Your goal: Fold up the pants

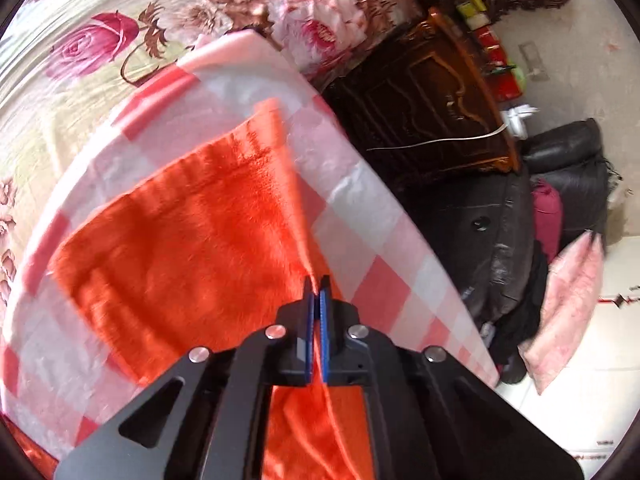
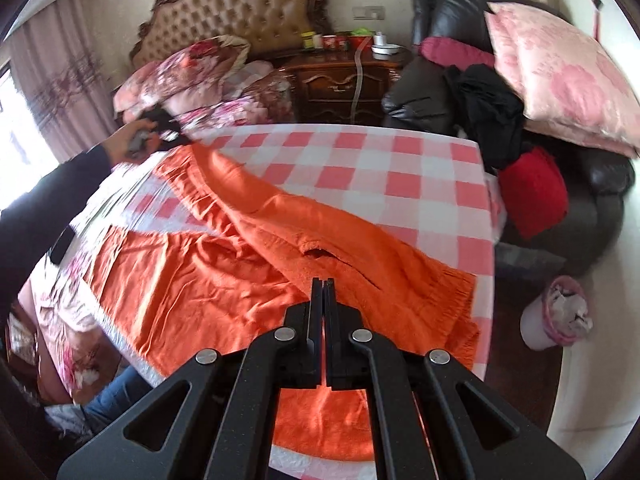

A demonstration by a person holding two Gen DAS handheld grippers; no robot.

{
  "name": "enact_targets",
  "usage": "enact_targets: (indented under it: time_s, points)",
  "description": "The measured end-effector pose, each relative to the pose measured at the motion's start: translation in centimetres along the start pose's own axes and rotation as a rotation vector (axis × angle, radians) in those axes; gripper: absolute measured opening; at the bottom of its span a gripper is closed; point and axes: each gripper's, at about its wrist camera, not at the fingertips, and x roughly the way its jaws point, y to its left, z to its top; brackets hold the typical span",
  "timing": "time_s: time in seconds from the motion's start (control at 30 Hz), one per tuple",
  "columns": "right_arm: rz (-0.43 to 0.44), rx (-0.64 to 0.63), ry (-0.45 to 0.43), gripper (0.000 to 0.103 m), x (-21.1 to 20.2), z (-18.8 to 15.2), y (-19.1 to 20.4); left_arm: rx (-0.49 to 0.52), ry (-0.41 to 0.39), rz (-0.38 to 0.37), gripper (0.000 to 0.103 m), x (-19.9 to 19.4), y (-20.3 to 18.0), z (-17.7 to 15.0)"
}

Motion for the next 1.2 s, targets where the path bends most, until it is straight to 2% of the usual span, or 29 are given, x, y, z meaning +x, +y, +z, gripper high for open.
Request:
enact_targets:
  time_s: [0.1, 0.2, 0.23, 0.3, 0.4, 0.43, 0.5, 0.57, 0.7, 0.8, 0.83, 0.87, 0.9, 0.97, 1.03, 1.07, 1.1, 1.2]
  points:
    - [-0.024, 0.057, 0.006, 0.001, 0.7, 1.2, -2.6, -0.01, -0.016, -0.052, 0.001, -3.7, 0.3, -0.5]
    - [-0.06, 0.063, 0.0, 0.001, 0.5, 2.1, -4.0, 0.004, -0.031, -0.129, 0.001, -8.9, 1.0, -2.7]
    - [-0.062, 0.056, -0.007, 0.001, -0.2, 2.3, -4.1, 0.019, -0.05, -0.172, 0.001, -11.6, 1.6, -4.2]
    - [-0.059, 0.037, -0.021, 0.001, -1.5, 1.8, -4.0, 0.06, -0.09, -0.212, 0.001, -16.0, 4.0, -7.9]
    - [-0.057, 0.032, -0.006, 0.001, -2.7, -0.8, -4.0, 0.085, -0.124, -0.246, 0.001, -20.0, 9.1, -13.4]
    - [-0.058, 0.035, 0.002, 0.001, -2.7, -1.6, -4.0, 0.075, -0.124, -0.263, 0.001, -20.8, 11.9, -16.0]
    - [-0.054, 0.059, 0.038, 0.001, -2.2, -5.0, -4.4, 0.027, -0.121, -0.273, 0.001, -21.0, 18.1, -21.0]
    - [-0.032, 0.115, 0.073, 0.001, -1.2, -8.7, -4.9, 0.004, -0.13, -0.257, 0.001, -20.2, 22.8, -25.2]
    - [-0.006, 0.22, 0.124, 0.001, 0.8, -14.0, -5.8, -0.042, -0.113, -0.24, 0.001, -17.4, 28.6, -29.5]
    - [-0.009, 0.293, 0.124, 0.004, 1.3, -16.5, -6.2, -0.021, -0.152, -0.199, 0.001, -16.1, 29.9, -31.3]
    - [-0.027, 0.306, 0.121, 0.013, 1.2, -16.9, -6.2, -0.025, -0.156, -0.208, 0.001, -16.0, 30.3, -31.5]
    - [-0.038, 0.356, 0.113, 0.013, 0.7, -17.6, -6.5, -0.031, -0.158, -0.223, 0.002, -15.8, 30.3, -31.7]
    - [-0.022, 0.414, 0.096, 0.014, 0.1, -18.3, -7.1, -0.036, -0.158, -0.23, 0.002, -15.7, 30.4, -31.8]
    - [0.055, 0.584, 0.031, 0.021, -1.5, -20.0, -8.9, -0.039, -0.158, -0.248, 0.002, -15.7, 30.4, -31.9]
    - [0.067, 0.683, -0.003, 0.041, -2.4, -21.1, -9.9, -0.045, -0.159, -0.266, 0.011, -15.6, 30.5, -31.8]
    - [0.081, 0.728, -0.026, 0.045, -2.7, -21.7, -10.3, -0.057, -0.157, -0.275, 0.022, -15.6, 30.6, -31.8]
    - [0.106, 0.767, -0.048, 0.048, -2.9, -22.1, -10.6, -0.058, -0.158, -0.276, 0.023, -15.6, 30.7, -31.8]
    - [0.171, 0.84, -0.075, 0.049, -2.8, -21.7, -10.9, -0.065, -0.151, -0.294, 0.026, -15.4, 30.7, -31.9]
